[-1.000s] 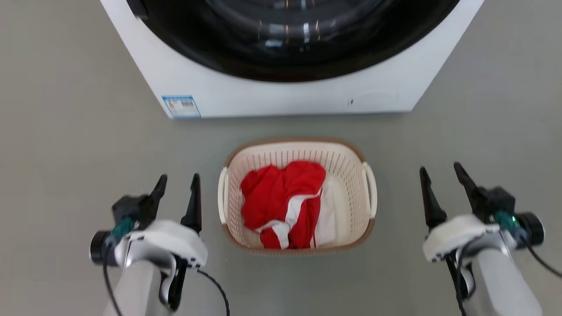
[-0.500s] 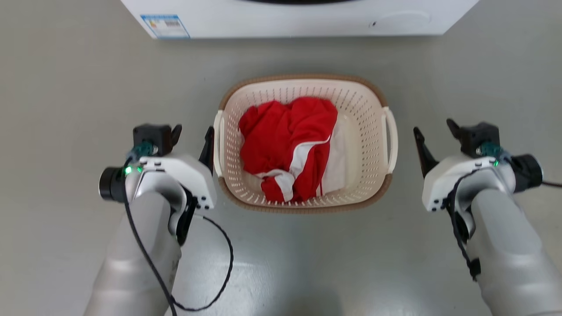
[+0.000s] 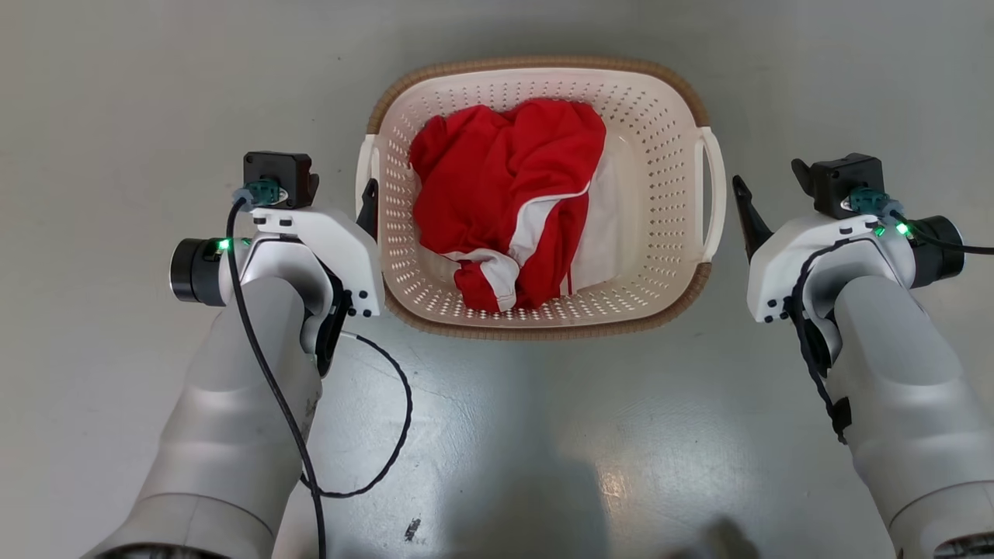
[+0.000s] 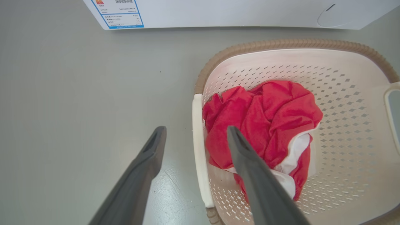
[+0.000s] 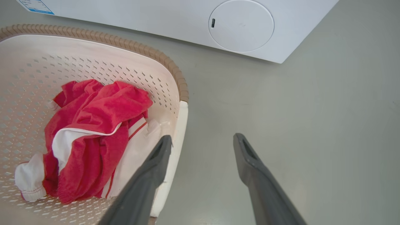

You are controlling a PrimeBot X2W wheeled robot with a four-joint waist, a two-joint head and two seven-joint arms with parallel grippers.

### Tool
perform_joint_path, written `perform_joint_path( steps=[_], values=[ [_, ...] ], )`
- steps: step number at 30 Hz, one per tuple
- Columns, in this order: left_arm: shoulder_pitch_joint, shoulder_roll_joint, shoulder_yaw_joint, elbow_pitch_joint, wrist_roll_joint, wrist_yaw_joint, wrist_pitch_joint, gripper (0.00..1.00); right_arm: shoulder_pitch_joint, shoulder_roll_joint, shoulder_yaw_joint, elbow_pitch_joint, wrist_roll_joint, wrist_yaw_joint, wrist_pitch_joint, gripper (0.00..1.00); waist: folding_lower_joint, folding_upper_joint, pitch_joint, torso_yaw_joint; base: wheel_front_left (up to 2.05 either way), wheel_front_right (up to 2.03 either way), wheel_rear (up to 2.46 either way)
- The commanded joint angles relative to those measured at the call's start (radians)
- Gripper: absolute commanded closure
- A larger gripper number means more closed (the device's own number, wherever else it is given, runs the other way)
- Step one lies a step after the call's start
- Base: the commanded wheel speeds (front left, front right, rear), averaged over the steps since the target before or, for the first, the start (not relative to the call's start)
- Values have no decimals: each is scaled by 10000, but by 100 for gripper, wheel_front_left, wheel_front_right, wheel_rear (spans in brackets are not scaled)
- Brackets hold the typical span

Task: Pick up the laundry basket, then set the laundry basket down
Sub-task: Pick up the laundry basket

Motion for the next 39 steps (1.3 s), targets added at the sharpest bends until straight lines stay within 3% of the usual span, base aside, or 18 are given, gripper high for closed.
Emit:
perform_joint_path(
  steps=[1,26,32,39],
  values=[
    [-79,226,150,-59,-87,86,-30,0,38,118,143,-15,-81,46,-134,0,0,0,44,-38,0,0,0],
    [-1561,223,-225,1777,-384,226,263,0,-1646,561,512,2151,-156,46,-770,0,-1,0,1040,-435,0,0,0],
    [-1882,222,-364,1944,-372,340,370,0,-1883,601,665,2432,81,46,-751,0,-1,0,1234,-519,0,0,0],
    [-2152,243,-553,2094,-333,449,489,0,-1990,606,1608,2569,1068,46,-771,0,-1,0,1502,-497,0,0,0]
  ],
)
